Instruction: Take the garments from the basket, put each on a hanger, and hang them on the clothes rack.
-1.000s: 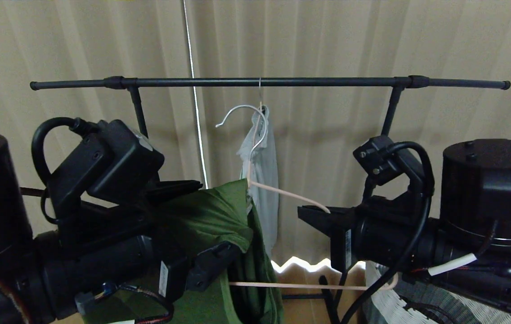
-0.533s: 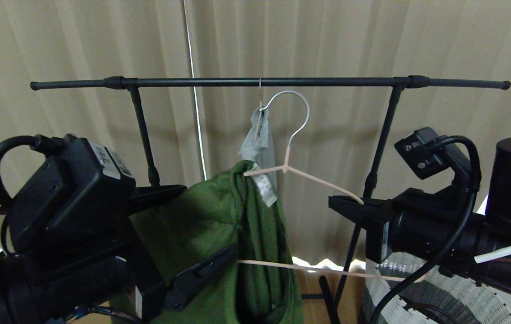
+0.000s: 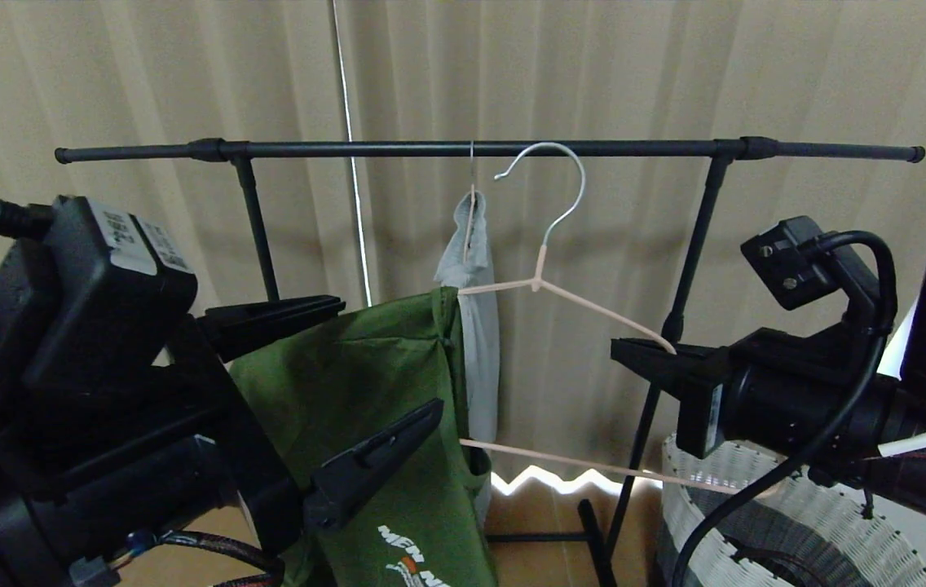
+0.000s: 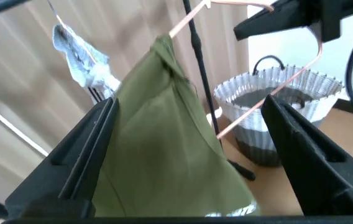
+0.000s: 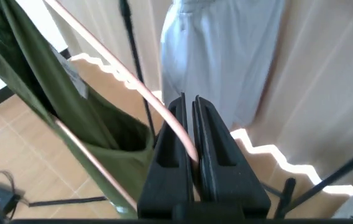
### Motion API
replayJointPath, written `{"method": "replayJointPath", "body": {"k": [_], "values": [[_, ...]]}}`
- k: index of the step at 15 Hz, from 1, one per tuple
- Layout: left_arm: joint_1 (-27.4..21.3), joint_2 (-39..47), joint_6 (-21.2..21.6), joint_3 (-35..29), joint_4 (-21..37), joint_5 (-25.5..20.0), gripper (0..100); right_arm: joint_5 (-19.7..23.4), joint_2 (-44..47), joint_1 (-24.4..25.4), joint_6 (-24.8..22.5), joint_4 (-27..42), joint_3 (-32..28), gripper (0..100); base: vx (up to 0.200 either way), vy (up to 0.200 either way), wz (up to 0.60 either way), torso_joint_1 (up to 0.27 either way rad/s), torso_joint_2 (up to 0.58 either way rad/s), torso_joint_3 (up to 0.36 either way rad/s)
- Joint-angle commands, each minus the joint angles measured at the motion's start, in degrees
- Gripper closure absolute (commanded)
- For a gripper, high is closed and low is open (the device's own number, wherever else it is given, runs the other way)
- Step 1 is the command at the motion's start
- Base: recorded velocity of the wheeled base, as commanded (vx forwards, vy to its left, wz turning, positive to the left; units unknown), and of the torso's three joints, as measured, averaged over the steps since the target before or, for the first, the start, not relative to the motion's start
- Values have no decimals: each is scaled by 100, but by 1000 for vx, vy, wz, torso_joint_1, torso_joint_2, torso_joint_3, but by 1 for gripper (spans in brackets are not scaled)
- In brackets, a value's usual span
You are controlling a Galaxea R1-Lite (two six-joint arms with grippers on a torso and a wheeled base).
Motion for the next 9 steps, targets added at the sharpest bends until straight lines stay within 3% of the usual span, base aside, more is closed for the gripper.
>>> {"method": "replayJointPath", "body": {"k": [1, 4, 7, 9], "values": [[158, -224, 183, -20, -49, 4, 0, 0, -124, -256, -141, -3, 69, 100, 0, 0, 0, 0, 0, 0], [852, -224, 1220, 6, -40, -4, 0, 53, -282, -528, -686, -47, 395, 100, 0, 0, 0, 0, 0, 0], [861, 39, 2020, 42, 4, -13, 0, 62, -221, -528, -809, -266, 465, 100, 0, 0, 0, 0, 0, 0], [685, 312, 2108, 33, -14, -127, 0, 71, -133, -520, -906, -293, 465, 100, 0, 0, 0, 0, 0, 0]]}}
